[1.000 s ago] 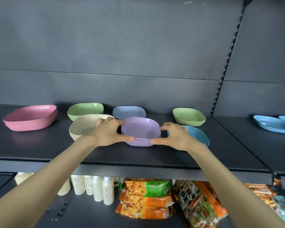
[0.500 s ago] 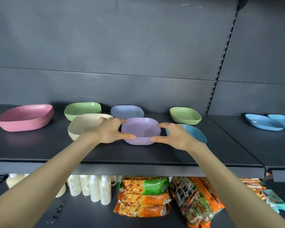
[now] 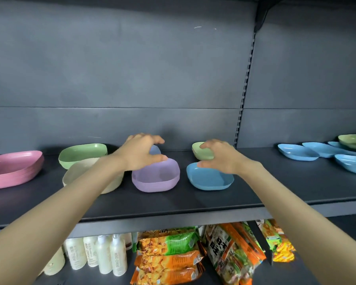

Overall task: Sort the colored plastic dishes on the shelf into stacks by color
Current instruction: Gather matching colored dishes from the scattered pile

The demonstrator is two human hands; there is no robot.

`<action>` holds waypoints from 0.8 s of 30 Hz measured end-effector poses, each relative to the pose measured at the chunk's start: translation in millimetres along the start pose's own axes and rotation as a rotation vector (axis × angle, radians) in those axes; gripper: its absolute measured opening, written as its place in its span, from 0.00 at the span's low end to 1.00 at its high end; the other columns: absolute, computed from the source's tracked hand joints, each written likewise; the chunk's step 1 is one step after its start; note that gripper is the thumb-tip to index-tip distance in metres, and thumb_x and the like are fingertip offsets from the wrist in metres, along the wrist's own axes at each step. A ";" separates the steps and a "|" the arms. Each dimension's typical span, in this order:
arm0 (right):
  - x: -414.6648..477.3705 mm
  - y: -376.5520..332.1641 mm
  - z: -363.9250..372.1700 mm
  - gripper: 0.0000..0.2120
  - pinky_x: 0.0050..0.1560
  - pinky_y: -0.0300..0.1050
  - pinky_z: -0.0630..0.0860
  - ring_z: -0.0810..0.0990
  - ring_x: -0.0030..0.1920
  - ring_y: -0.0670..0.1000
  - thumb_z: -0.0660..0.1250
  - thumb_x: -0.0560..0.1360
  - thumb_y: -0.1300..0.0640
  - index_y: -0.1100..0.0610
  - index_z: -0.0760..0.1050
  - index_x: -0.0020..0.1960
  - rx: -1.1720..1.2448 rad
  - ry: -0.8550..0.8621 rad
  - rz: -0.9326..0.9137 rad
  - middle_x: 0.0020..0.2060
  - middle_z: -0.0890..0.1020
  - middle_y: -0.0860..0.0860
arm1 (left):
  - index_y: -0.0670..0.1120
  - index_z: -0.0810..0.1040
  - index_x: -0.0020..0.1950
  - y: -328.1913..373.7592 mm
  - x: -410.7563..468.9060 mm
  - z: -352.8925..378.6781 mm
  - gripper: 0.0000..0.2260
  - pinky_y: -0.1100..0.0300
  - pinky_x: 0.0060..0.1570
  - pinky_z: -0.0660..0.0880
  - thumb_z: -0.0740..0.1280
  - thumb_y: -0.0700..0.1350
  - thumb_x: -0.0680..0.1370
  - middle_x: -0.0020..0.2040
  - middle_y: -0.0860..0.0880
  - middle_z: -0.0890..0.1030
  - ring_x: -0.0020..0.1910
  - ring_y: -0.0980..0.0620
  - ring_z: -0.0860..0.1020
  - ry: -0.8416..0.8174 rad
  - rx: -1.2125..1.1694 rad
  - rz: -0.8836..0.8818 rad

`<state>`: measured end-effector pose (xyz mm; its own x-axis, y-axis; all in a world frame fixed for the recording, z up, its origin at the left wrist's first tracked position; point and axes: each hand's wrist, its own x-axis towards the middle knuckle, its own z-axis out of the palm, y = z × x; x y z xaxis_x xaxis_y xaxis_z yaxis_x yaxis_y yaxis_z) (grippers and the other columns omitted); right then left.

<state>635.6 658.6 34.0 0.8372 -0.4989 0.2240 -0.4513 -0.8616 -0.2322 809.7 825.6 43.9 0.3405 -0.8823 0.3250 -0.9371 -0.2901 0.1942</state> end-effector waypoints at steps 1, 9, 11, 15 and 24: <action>-3.4 8.0 -11.7 0.26 0.67 0.56 0.65 0.69 0.66 0.57 0.69 0.73 0.46 0.58 0.70 0.67 -0.016 0.020 0.024 0.66 0.72 0.54 | 0.49 0.70 0.70 10.3 8.4 -2.4 0.25 0.54 0.67 0.63 0.67 0.56 0.75 0.68 0.50 0.73 0.68 0.48 0.69 0.004 0.012 0.030; -56.9 88.9 -98.7 0.28 0.67 0.52 0.67 0.69 0.68 0.58 0.68 0.75 0.49 0.55 0.66 0.72 -0.096 0.159 0.160 0.67 0.73 0.56 | 0.50 0.66 0.72 122.6 68.9 0.9 0.26 0.51 0.67 0.64 0.64 0.57 0.77 0.69 0.47 0.72 0.68 0.46 0.67 0.046 0.147 0.263; -73.2 117.3 -116.2 0.28 0.67 0.52 0.66 0.69 0.68 0.58 0.68 0.75 0.49 0.54 0.66 0.72 -0.124 0.198 0.188 0.68 0.73 0.55 | 0.51 0.65 0.72 156.9 81.2 8.3 0.26 0.51 0.67 0.63 0.64 0.58 0.76 0.69 0.48 0.71 0.69 0.47 0.67 0.074 0.143 0.301; -110.3 176.7 -146.8 0.27 0.64 0.49 0.67 0.68 0.67 0.56 0.67 0.75 0.48 0.54 0.65 0.72 -0.203 0.228 0.225 0.68 0.71 0.54 | 0.52 0.64 0.73 227.5 100.8 26.2 0.27 0.52 0.68 0.61 0.65 0.58 0.76 0.70 0.49 0.70 0.69 0.48 0.66 0.128 0.078 0.326; -180.8 300.0 -177.7 0.27 0.63 0.49 0.67 0.68 0.66 0.56 0.66 0.76 0.49 0.55 0.65 0.71 -0.221 0.204 0.294 0.65 0.72 0.54 | 0.52 0.61 0.74 357.9 124.2 83.5 0.27 0.54 0.65 0.60 0.62 0.59 0.77 0.69 0.50 0.70 0.68 0.49 0.65 0.093 0.076 0.338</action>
<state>294.0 473.7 92.0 0.5947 -0.7154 0.3668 -0.7357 -0.6682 -0.1104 510.1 581.1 76.5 0.0129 -0.8964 0.4431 -0.9998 -0.0177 -0.0067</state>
